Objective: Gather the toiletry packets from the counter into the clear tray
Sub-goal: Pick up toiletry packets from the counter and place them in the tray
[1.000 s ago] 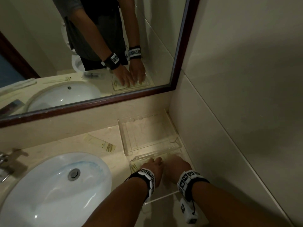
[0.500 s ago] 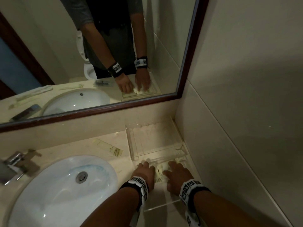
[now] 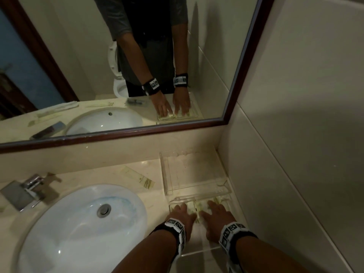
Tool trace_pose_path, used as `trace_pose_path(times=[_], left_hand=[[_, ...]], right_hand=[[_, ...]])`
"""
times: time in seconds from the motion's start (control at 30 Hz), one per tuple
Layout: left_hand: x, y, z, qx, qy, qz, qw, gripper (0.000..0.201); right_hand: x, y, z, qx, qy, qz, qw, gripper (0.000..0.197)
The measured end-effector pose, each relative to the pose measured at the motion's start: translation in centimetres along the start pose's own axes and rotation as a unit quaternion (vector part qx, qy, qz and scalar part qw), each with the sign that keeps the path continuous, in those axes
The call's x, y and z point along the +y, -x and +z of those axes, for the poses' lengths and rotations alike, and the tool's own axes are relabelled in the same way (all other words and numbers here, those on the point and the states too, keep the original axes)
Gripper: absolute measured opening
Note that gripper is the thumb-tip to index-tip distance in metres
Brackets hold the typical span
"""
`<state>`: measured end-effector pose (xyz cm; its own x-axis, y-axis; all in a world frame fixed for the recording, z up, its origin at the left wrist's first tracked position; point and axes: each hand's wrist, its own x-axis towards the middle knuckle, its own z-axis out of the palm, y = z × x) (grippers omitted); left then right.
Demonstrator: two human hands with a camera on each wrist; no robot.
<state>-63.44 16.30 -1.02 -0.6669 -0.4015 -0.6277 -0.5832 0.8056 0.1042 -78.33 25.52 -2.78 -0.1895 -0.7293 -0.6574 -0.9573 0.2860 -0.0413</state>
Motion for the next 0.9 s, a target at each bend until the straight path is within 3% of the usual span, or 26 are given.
trace_pose_path(times=[0.2,0.43,0.57,0.9], left_hand=[[0.1,0.4,-0.9,-0.022,-0.001,0.012,1.0,0.061],[-0.7,1.6,-1.6,-0.036,0.051,0.027,0.998,0.066],[-1.5,2.7,-2.1,0.026,0.097,-0.004,0.995,0.053],[-6.1,7.1,-5.8,0.156,0.162,-0.137,0.965,0.051]], right_hand=[[-0.1,-0.3,0.0,-0.028,-0.01,-0.006,1.0,0.084],[-0.7,0.8,-1.2,0.017,-0.014,-0.017,1.0,0.074],[-1.0,1.5,-3.6,0.07,-0.006,-0.039,0.997,0.071],[-5.8,1.9,-10.2,0.148,-0.012,-0.112,0.983,0.077]])
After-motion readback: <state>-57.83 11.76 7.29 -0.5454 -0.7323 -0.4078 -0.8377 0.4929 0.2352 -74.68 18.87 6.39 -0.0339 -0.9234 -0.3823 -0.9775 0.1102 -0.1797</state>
